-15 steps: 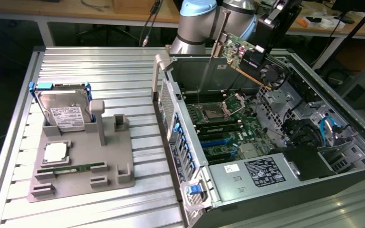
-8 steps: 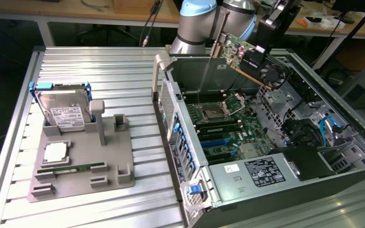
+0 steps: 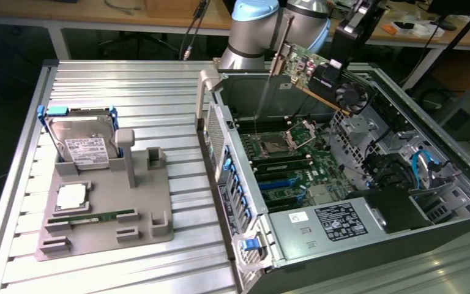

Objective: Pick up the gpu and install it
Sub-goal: 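Insert the gpu into the slot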

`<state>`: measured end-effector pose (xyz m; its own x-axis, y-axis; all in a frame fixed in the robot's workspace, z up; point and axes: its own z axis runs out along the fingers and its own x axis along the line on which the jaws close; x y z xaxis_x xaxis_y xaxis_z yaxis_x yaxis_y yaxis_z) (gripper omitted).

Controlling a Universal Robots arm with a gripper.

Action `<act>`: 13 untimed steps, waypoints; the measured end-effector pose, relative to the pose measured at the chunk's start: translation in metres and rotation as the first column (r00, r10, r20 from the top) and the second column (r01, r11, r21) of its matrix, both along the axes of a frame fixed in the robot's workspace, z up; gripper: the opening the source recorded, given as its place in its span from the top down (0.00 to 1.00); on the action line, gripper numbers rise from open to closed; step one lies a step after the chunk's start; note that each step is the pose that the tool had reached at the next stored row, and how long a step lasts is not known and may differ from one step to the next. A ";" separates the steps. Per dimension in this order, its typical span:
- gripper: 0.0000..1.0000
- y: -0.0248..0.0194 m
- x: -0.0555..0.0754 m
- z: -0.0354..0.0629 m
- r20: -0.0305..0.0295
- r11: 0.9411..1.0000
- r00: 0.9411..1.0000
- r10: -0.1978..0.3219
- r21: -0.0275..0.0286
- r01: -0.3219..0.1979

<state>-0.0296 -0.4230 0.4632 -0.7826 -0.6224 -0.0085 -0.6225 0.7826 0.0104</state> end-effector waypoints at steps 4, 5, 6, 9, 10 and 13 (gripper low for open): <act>0.73 0.0000 0.000 0.0000 0.000 1.000 1.000 0.023 0.000 -0.023; 0.73 0.0000 0.000 0.0000 0.000 1.000 1.000 0.028 0.000 -0.028; 0.73 0.0000 0.000 0.0000 0.000 0.999 0.999 0.034 0.000 -0.034; 0.73 0.0000 0.000 0.0000 0.000 0.998 0.998 0.055 0.000 -0.055; 0.73 0.0000 0.000 0.0000 0.000 0.998 0.998 0.060 0.000 -0.060; 0.73 0.0000 0.000 0.0000 0.000 0.997 0.997 0.083 0.000 -0.083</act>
